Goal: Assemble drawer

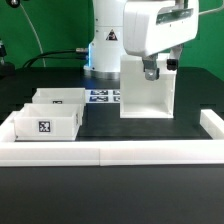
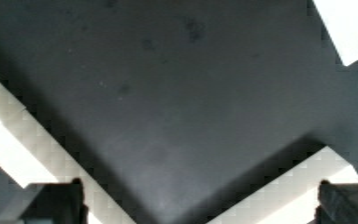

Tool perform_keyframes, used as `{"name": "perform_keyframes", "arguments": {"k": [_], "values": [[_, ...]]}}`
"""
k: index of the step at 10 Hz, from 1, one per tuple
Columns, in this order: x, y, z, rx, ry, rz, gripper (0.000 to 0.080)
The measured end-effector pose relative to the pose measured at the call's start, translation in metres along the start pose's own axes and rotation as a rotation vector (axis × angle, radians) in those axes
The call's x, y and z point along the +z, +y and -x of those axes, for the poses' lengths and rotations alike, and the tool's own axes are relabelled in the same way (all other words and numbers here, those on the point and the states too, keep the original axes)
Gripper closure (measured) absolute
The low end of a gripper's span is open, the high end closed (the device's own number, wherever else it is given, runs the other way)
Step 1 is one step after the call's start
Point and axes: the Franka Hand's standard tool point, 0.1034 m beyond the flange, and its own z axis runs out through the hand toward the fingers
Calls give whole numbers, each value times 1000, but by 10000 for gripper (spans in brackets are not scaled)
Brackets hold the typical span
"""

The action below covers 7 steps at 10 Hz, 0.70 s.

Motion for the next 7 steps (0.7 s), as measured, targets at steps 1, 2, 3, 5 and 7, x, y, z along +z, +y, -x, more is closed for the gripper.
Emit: {"name": "perform_keyframes", "arguments": {"k": [1, 2, 3, 5, 7], "values": [[0, 0, 0, 0, 0, 0, 150], [0, 0, 0, 0, 0, 0, 150], [0, 0, 0, 0, 0, 0, 150], [0, 0, 0, 0, 0, 0, 150], [0, -2, 6, 59, 19, 4, 150]]}}
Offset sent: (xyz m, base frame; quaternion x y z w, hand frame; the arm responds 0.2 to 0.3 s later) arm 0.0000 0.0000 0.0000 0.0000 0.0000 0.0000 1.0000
